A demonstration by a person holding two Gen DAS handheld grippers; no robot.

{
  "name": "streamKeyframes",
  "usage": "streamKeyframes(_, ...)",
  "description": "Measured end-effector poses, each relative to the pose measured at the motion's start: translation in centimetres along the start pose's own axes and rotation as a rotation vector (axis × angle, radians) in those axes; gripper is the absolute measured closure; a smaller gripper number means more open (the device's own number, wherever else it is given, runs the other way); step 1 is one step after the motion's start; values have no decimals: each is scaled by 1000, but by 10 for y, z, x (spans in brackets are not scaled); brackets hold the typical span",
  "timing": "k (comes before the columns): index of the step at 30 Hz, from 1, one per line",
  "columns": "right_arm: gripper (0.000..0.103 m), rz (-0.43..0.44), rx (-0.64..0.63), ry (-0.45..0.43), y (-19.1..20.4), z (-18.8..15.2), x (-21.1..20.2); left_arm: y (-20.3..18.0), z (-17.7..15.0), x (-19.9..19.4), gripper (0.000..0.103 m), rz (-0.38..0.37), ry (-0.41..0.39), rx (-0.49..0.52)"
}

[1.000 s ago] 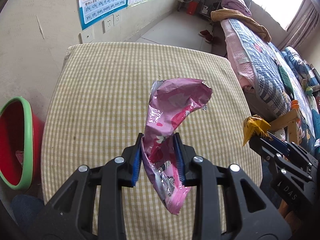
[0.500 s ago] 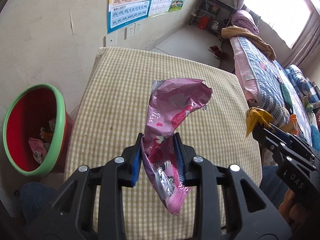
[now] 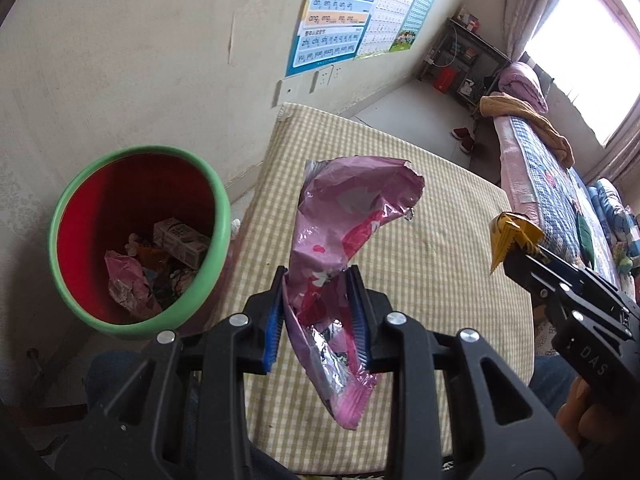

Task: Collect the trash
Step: 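Carry the pink foil and yellow wrappers over the red bucket and open both tools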

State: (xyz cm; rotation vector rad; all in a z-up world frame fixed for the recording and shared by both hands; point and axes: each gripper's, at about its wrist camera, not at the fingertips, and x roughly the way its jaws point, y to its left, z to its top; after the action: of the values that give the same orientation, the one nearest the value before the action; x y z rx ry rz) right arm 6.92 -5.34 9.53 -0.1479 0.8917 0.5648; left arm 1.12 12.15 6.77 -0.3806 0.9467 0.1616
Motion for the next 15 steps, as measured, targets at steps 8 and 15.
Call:
streamKeyframes(8, 67, 63, -87, 17, 58, 17, 24, 59, 2, -18, 74, 48, -29, -93)
streamKeyframes(15, 67, 127, -163, 28, 114, 36, 50, 118, 5, -31, 74, 102, -52, -195)
